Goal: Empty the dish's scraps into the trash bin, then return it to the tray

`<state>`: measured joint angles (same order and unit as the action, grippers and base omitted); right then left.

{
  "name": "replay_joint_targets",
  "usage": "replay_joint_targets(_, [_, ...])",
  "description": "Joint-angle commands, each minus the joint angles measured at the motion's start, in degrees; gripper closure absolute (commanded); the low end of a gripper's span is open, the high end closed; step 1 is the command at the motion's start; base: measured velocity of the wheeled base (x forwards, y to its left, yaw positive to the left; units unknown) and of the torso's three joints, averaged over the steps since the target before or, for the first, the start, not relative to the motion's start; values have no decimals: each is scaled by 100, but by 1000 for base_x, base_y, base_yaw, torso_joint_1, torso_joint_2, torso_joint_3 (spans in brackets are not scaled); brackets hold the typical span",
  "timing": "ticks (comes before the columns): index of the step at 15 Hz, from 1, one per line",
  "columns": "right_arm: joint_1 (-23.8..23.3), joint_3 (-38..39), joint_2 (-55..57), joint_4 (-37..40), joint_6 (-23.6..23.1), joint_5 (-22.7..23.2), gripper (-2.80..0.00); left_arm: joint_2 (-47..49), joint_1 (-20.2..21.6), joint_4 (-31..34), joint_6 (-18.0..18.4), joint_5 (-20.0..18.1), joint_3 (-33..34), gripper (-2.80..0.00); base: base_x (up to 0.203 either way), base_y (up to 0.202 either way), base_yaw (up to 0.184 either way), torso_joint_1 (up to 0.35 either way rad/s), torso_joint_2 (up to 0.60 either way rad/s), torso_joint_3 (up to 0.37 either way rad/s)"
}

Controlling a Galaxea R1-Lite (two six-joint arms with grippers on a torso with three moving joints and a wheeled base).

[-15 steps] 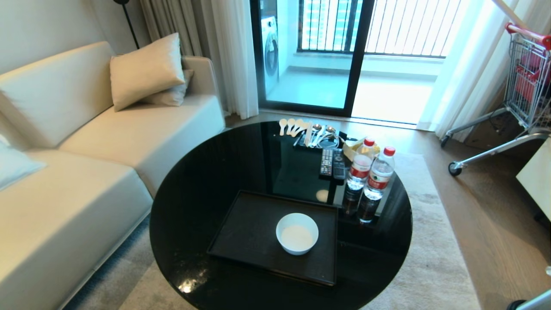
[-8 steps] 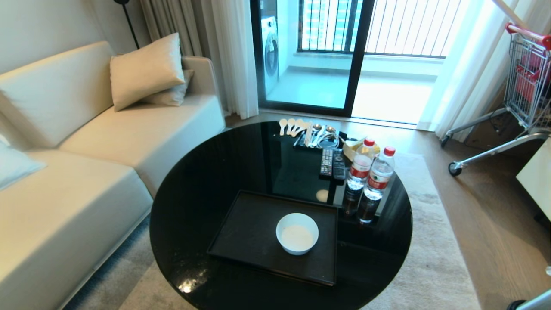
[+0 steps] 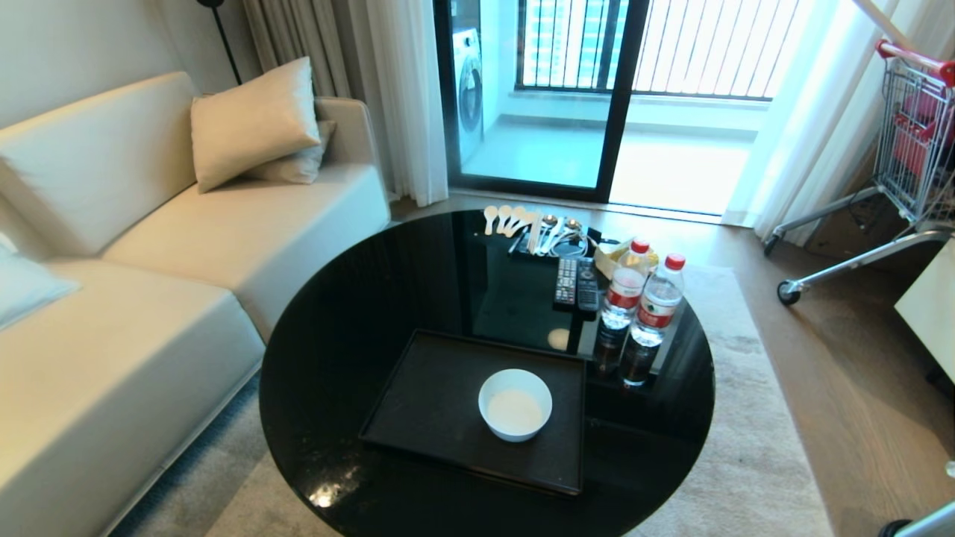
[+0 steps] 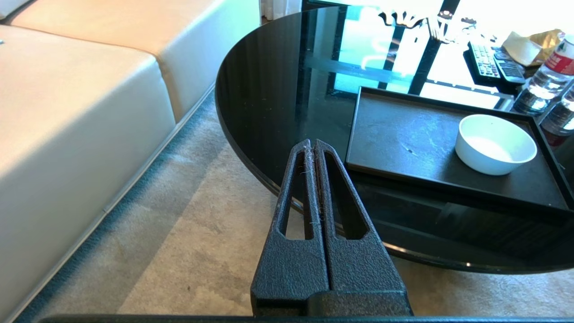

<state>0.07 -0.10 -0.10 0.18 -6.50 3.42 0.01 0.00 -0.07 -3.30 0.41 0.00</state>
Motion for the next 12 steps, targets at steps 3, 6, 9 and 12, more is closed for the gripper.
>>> replay_joint_targets(3, [1, 1, 10, 13, -1, 1, 0, -1, 0, -1, -4, 3, 0, 0, 0, 0, 0, 0, 0, 0])
replay_joint_targets(6, [-7, -25, 10, 96, -1, -26, 0, -1, 0, -1, -4, 3, 0, 0, 0, 0, 0, 0, 0, 0])
replay_joint_targets(9, [-7, 1, 10, -1, 52, -8, 0, -1, 0, -1, -4, 3, 0, 0, 0, 0, 0, 0, 0, 0])
replay_joint_targets(12, [-7, 1, 10, 8, 96, -8, 0, -1, 0, -1, -4, 3, 0, 0, 0, 0, 0, 0, 0, 0])
